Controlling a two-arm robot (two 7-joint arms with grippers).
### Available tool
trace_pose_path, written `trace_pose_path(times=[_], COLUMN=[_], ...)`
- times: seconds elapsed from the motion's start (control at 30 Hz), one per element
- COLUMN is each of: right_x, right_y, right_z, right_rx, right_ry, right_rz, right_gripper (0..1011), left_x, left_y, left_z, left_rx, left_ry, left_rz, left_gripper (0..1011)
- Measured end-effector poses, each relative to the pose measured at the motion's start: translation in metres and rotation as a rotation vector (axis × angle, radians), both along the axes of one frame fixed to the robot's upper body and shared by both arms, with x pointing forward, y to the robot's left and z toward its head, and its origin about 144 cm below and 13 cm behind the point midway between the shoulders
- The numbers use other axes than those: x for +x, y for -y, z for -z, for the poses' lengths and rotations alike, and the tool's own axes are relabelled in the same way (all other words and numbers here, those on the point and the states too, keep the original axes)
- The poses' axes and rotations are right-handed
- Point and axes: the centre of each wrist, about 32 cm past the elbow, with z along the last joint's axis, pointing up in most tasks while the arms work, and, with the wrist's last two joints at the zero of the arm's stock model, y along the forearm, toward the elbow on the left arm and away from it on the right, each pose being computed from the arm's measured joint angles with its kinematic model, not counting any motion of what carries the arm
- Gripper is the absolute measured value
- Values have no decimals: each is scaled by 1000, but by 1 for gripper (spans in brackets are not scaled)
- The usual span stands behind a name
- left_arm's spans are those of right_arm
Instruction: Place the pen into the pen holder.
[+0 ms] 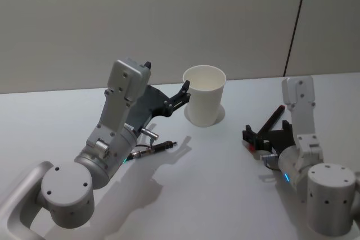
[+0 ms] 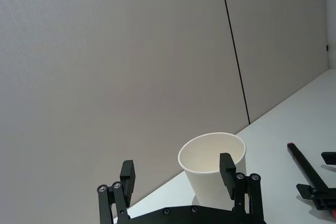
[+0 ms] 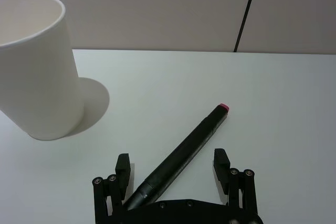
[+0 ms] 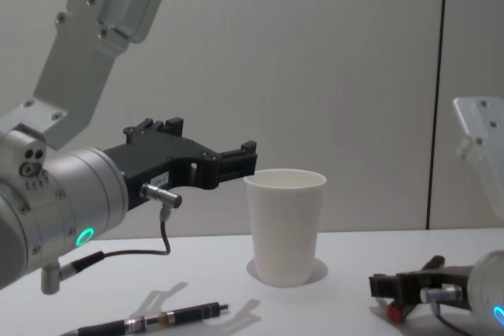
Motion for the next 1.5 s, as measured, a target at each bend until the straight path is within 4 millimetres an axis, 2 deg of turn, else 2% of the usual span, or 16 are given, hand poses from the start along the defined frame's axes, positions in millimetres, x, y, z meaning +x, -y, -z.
trace_pose_path(times=[0.97, 1.5], right_x=[5, 5], right_y=[-6, -7], right_z=[-3, -3], right_rx=[-52, 6], right_ry=[-2, -18], right_rz=[-11, 14], right_gripper=[1001, 1001], left_x=[0, 0], left_y=[0, 0], left_z=[0, 0], left_rx=[0, 0], left_ry=[0, 0], left_rz=[0, 0], left_gripper=[1001, 1001])
